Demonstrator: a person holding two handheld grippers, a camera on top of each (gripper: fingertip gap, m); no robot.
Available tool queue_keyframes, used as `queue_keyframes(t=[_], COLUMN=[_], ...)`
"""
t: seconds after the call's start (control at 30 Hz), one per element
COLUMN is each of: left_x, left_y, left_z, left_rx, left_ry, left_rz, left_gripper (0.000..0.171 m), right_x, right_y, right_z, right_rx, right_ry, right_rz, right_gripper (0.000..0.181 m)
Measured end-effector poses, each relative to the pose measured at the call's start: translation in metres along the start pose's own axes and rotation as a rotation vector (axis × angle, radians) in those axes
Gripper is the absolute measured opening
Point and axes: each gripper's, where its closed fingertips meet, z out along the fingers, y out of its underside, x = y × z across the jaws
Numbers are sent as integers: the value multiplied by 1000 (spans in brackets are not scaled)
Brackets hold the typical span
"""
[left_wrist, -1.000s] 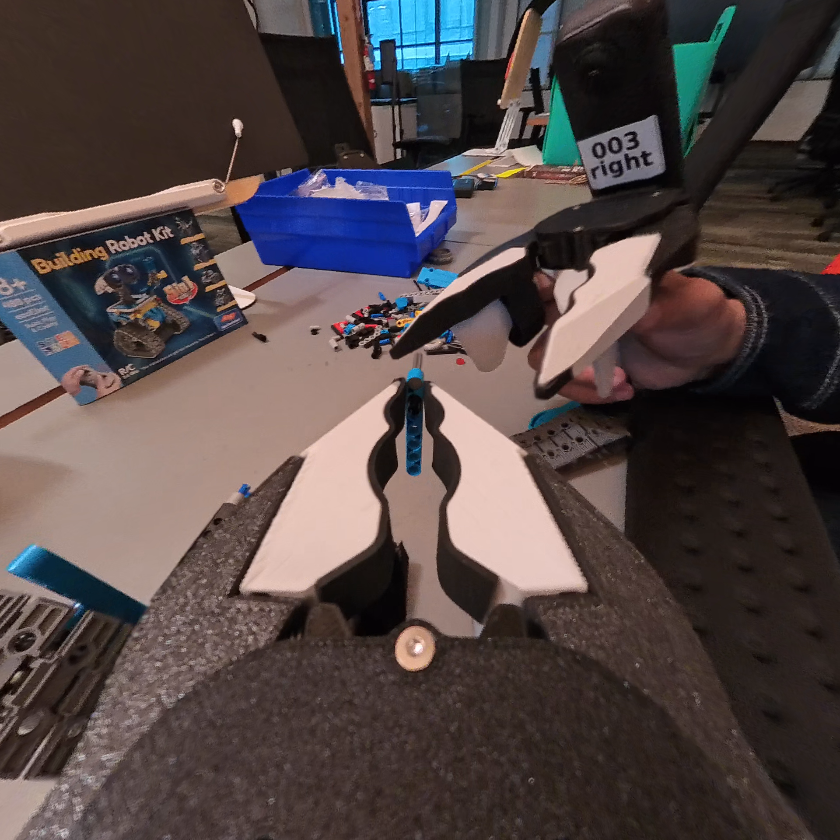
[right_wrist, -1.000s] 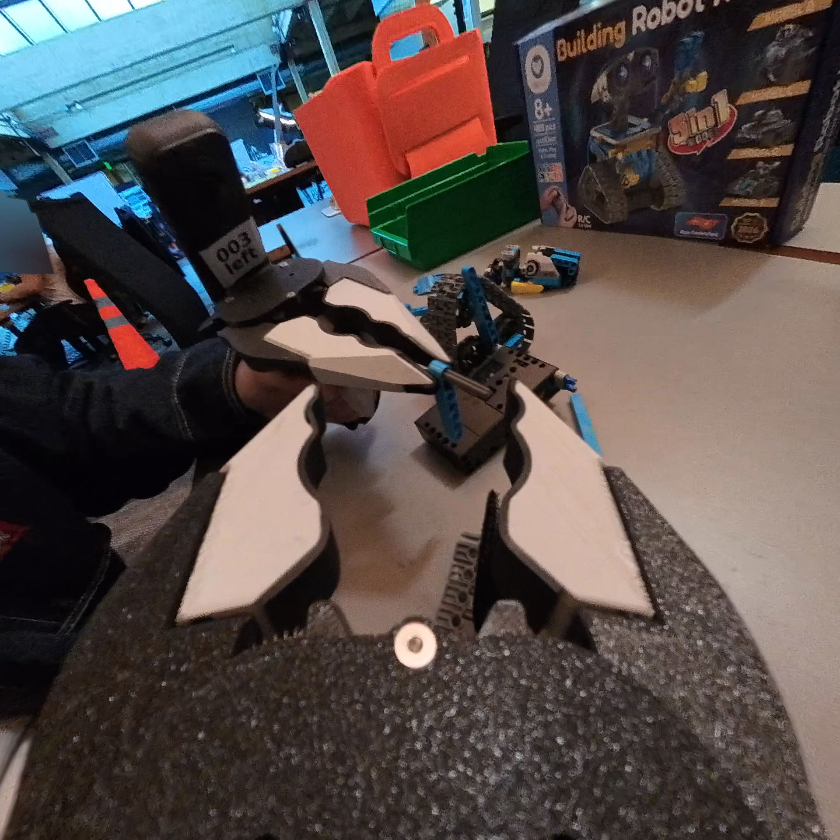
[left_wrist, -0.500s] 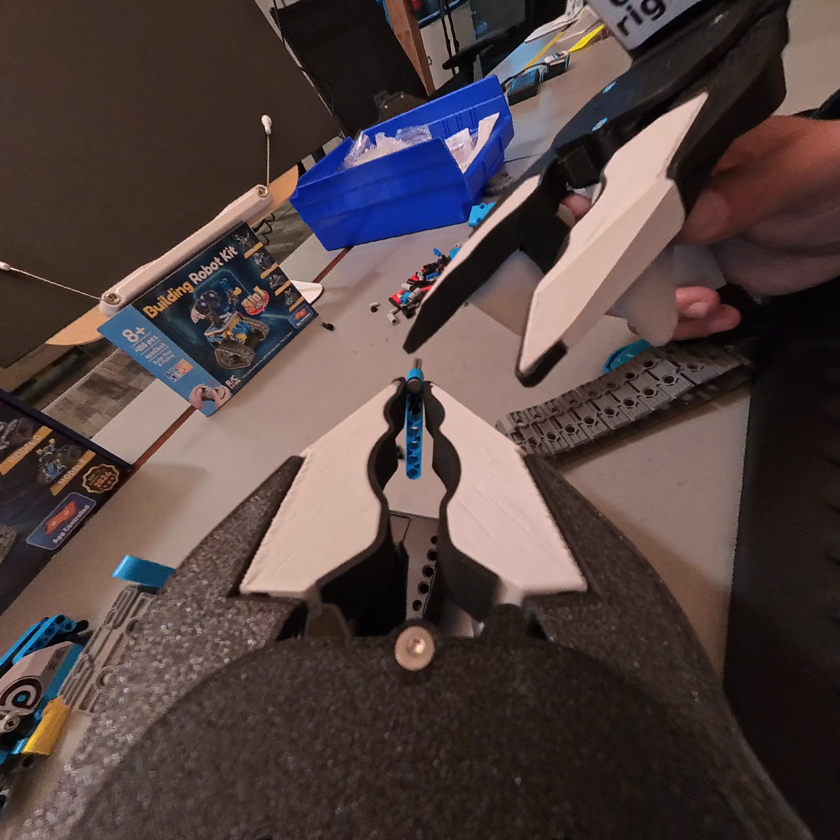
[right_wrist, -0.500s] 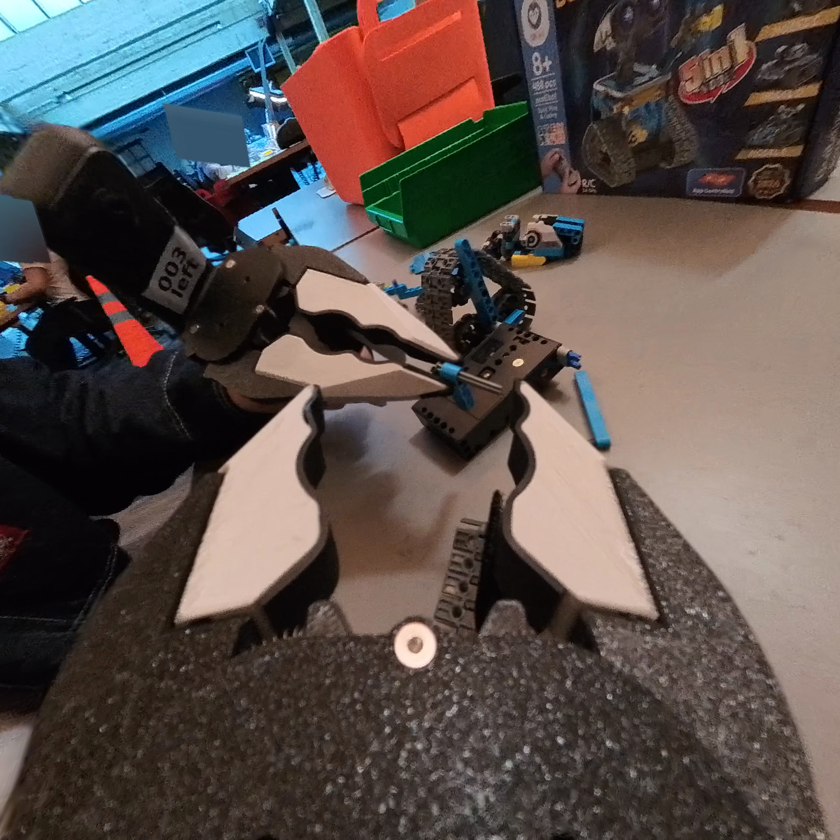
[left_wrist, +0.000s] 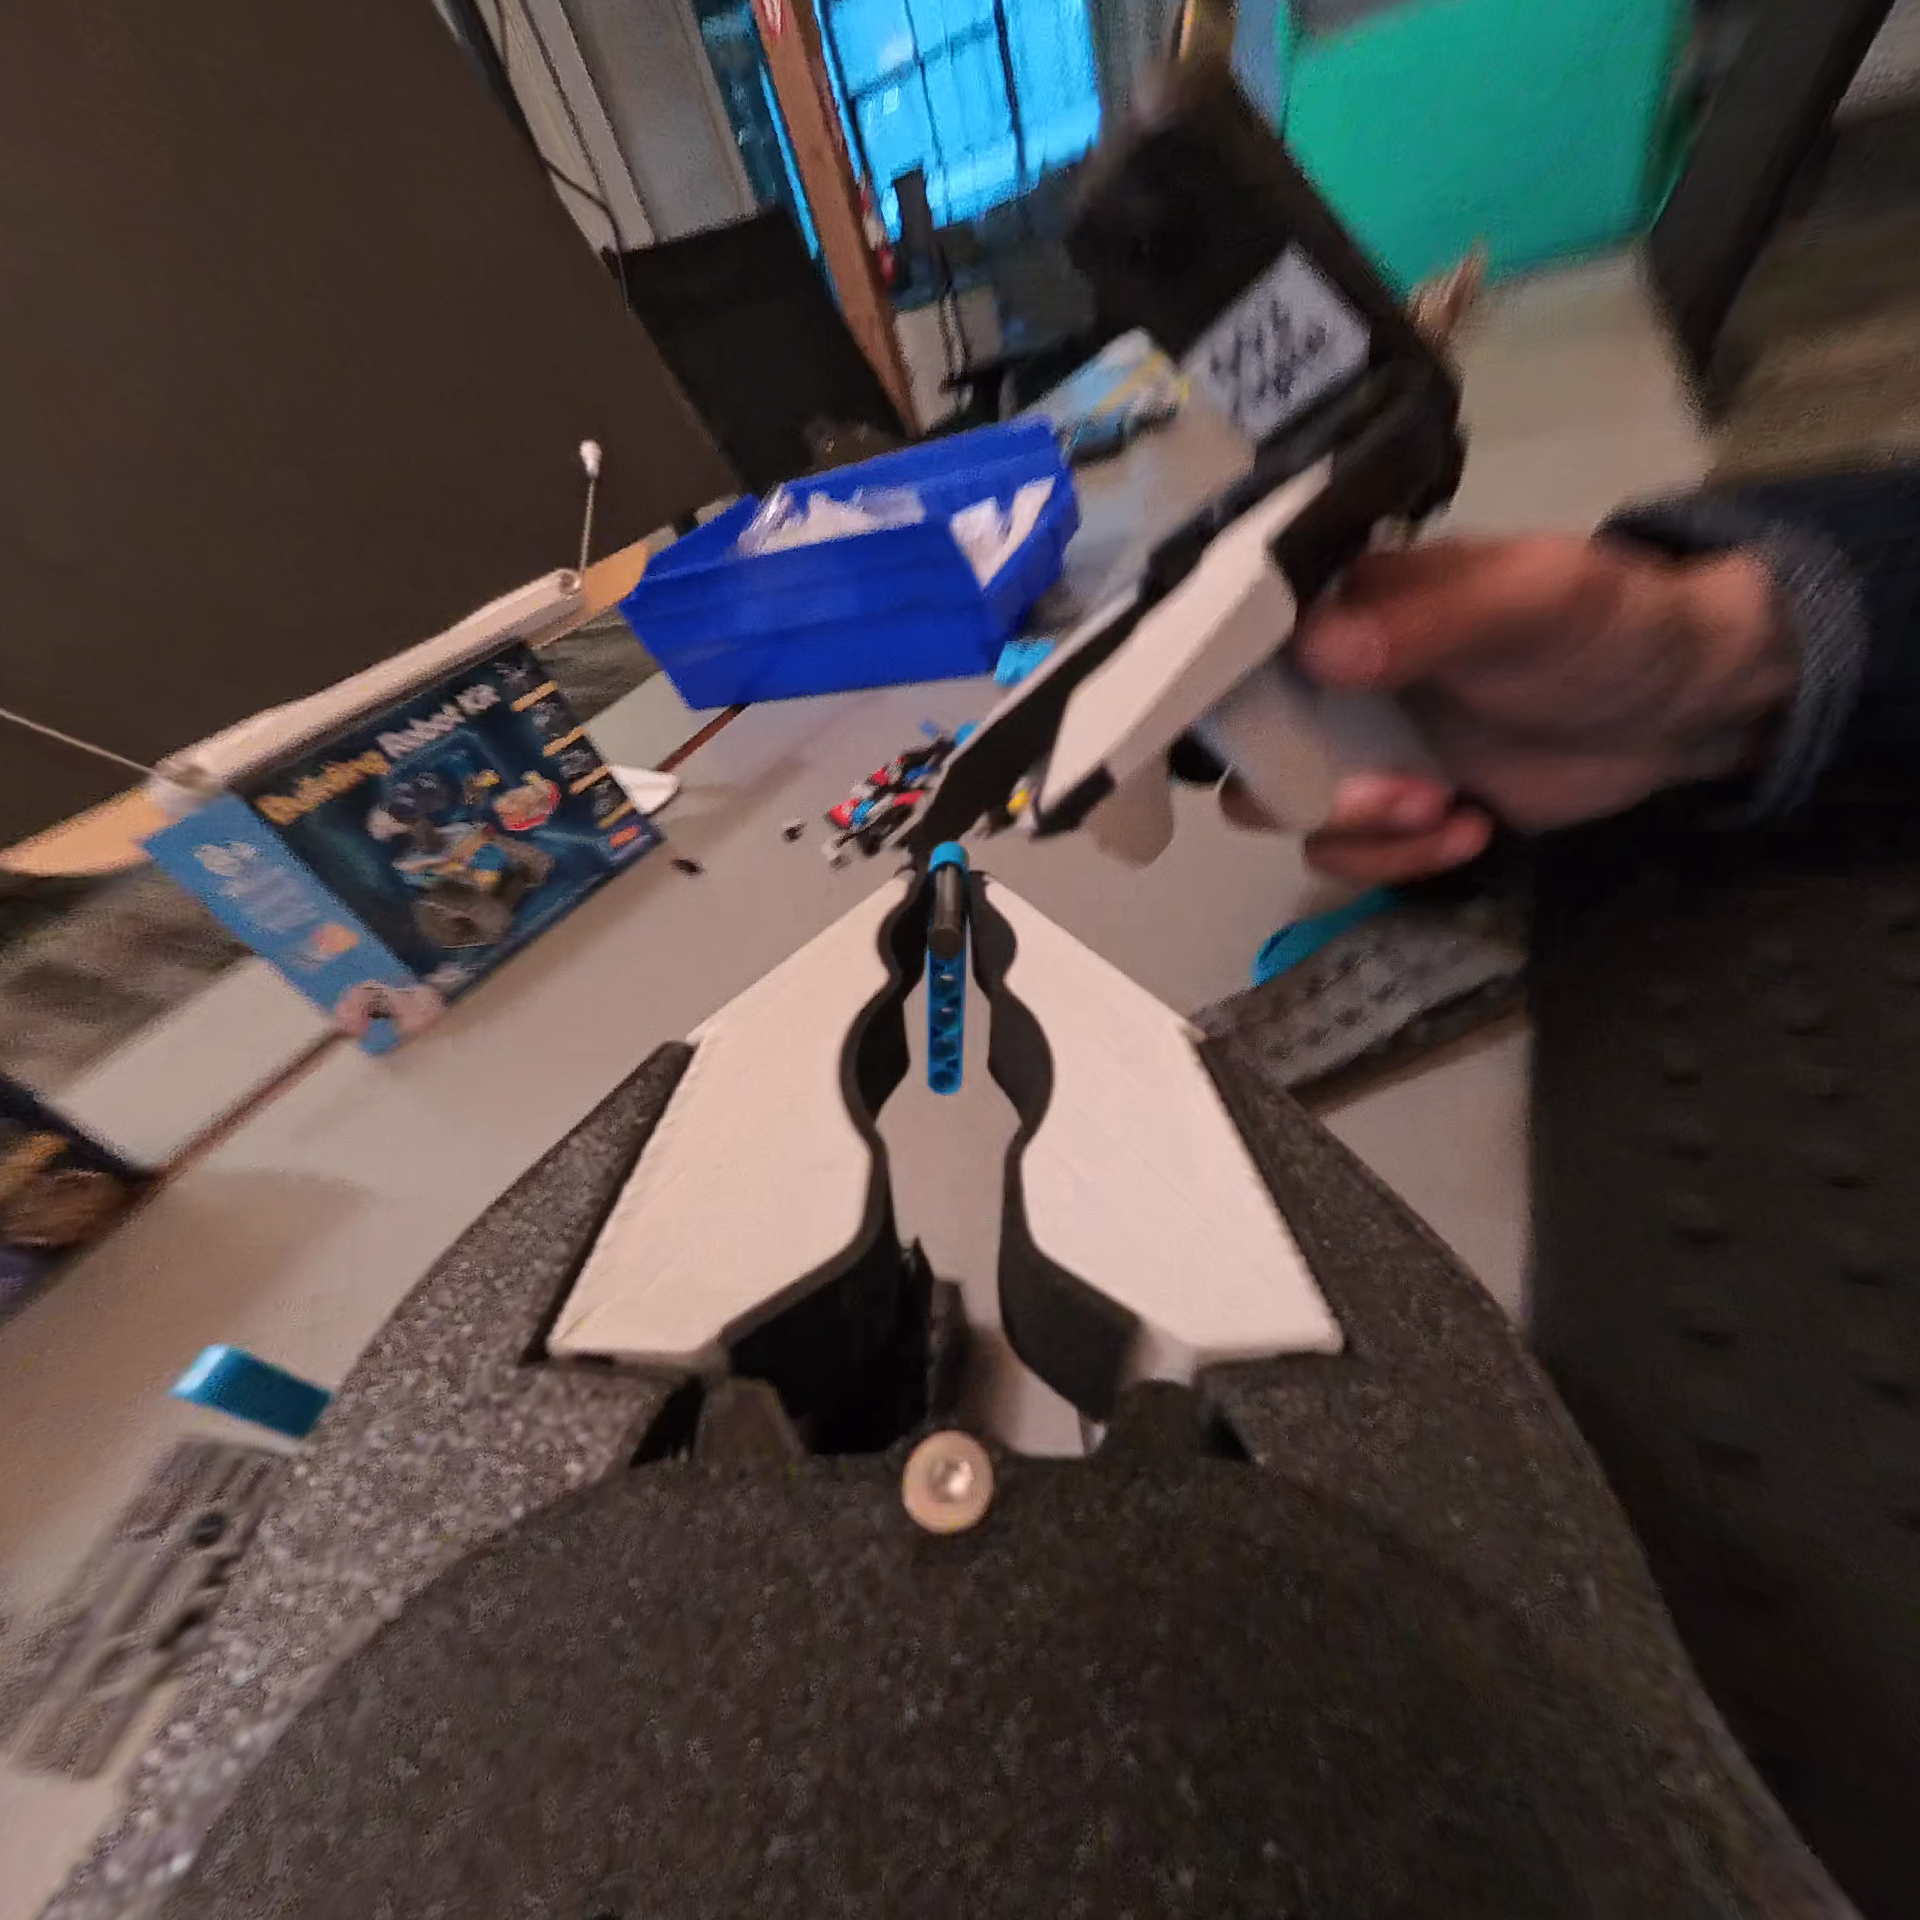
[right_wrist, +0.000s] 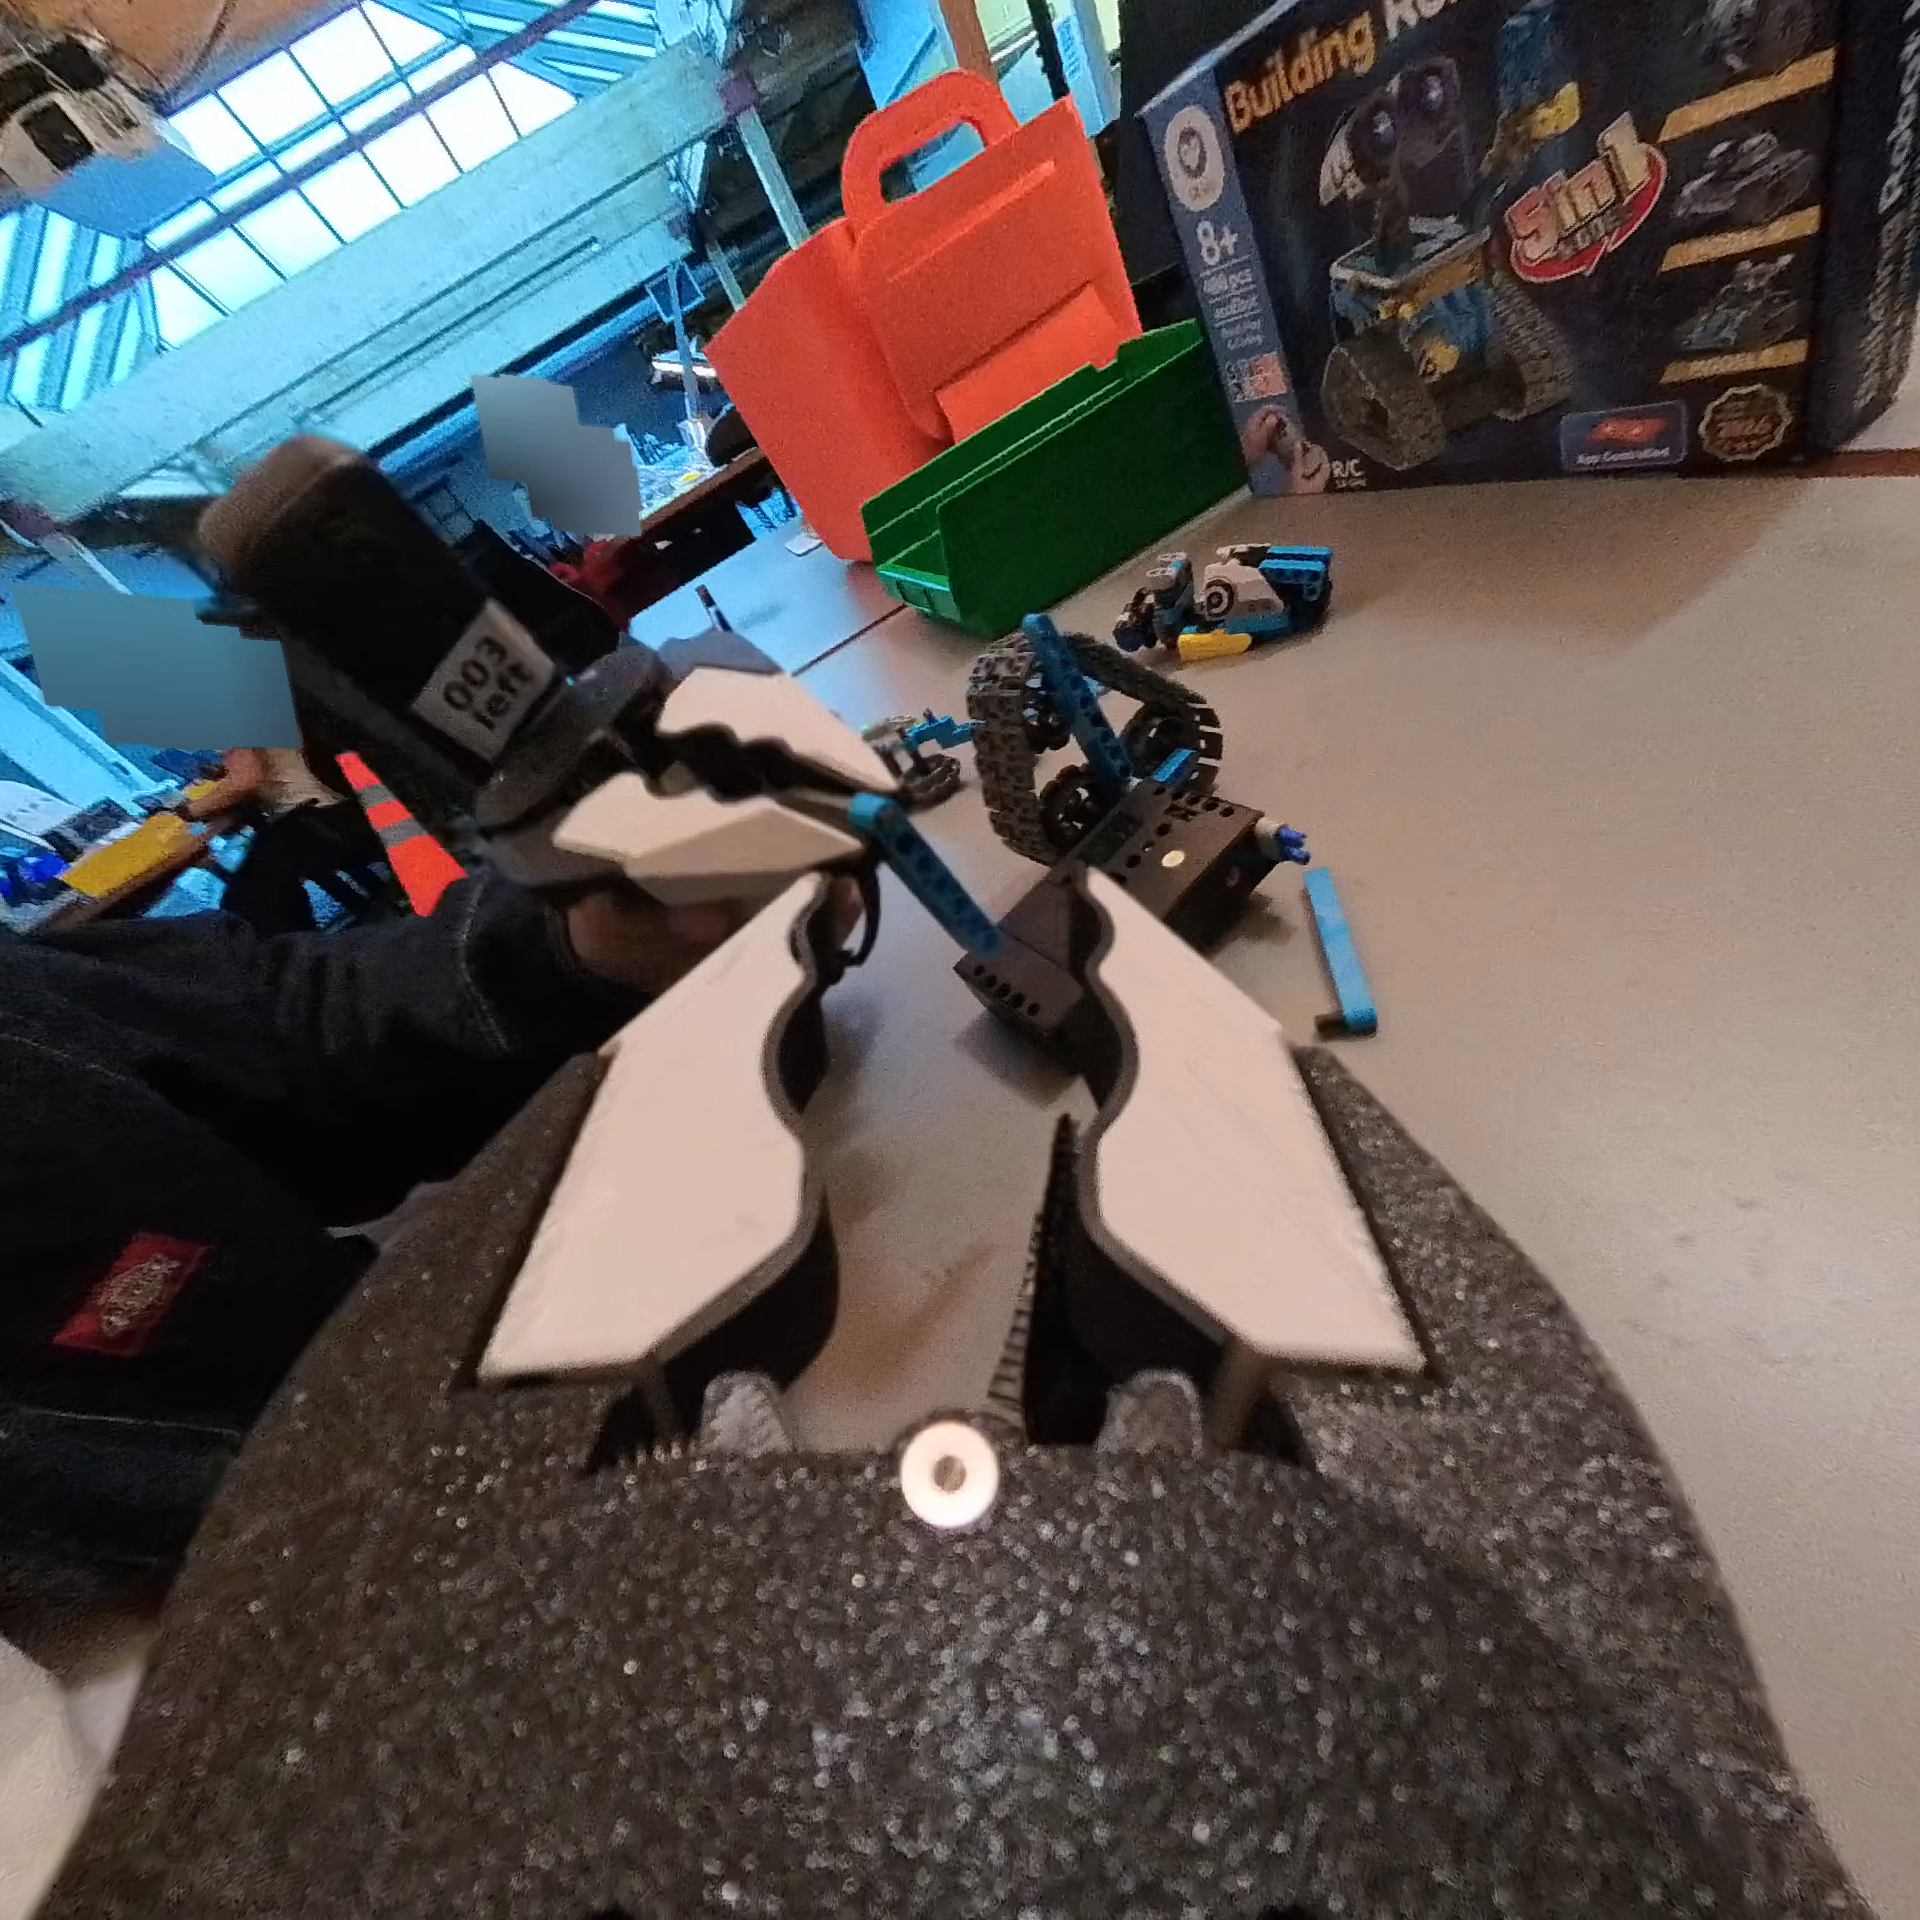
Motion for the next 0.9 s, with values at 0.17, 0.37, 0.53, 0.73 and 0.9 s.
queue_keyframes(t=[0.17,0.37,0.53,0.73,0.9], left_x=[-11,-4,-6,-6,-10], left_y=[-16,-16,-13,-12,-7], left_z=[-3,9,8,9,8], left_rx=[135,119,109,94,69], left_ry=[96,110,92,78,50], left_rz=[-372,-442,-428,-390,-375], left_gripper=[6,8,16,8,4], right_x=[-5,9,21,22,28], right_y=[10,8,10,14,11], right_z=[17,21,14,15,10], right_rx=[-75,-90,-88,-110,-84], right_ry=[209,396,417,421,417], right_rz=[-319,-343,-263,-278,-230], right_gripper=[49,8,8,8,9])
